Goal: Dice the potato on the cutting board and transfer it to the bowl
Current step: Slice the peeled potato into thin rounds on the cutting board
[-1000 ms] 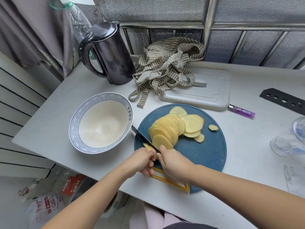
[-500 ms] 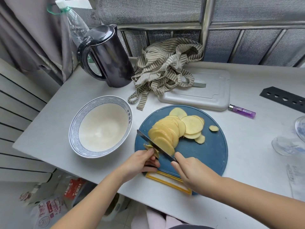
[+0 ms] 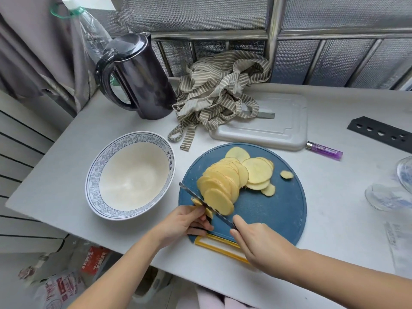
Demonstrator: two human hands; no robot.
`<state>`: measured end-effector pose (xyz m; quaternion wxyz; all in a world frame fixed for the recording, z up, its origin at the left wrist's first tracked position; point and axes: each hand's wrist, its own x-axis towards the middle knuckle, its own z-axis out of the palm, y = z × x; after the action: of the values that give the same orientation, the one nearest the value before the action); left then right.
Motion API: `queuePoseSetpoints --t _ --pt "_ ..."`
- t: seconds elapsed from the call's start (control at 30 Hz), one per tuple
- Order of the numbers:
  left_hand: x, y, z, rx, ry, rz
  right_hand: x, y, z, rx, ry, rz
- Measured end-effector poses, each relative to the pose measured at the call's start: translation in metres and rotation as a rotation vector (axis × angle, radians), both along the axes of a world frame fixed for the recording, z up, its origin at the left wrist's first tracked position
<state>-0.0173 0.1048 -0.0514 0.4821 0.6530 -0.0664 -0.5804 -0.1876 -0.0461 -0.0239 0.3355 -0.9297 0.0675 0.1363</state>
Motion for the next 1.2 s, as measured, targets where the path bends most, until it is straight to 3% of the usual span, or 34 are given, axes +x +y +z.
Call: queuePoseSetpoints --t 0.77,1.2 --pt "0.003 0.0 -0.004 -0.039 0.01 -0.064 0.036 0.003 -0.003 0.045 0.008 -0.008" --pt "0.007 0.004 -0.003 -0.026 -0.042 -0.136 0.005 -0.001 -0.004 0.088 0.08 -0.003"
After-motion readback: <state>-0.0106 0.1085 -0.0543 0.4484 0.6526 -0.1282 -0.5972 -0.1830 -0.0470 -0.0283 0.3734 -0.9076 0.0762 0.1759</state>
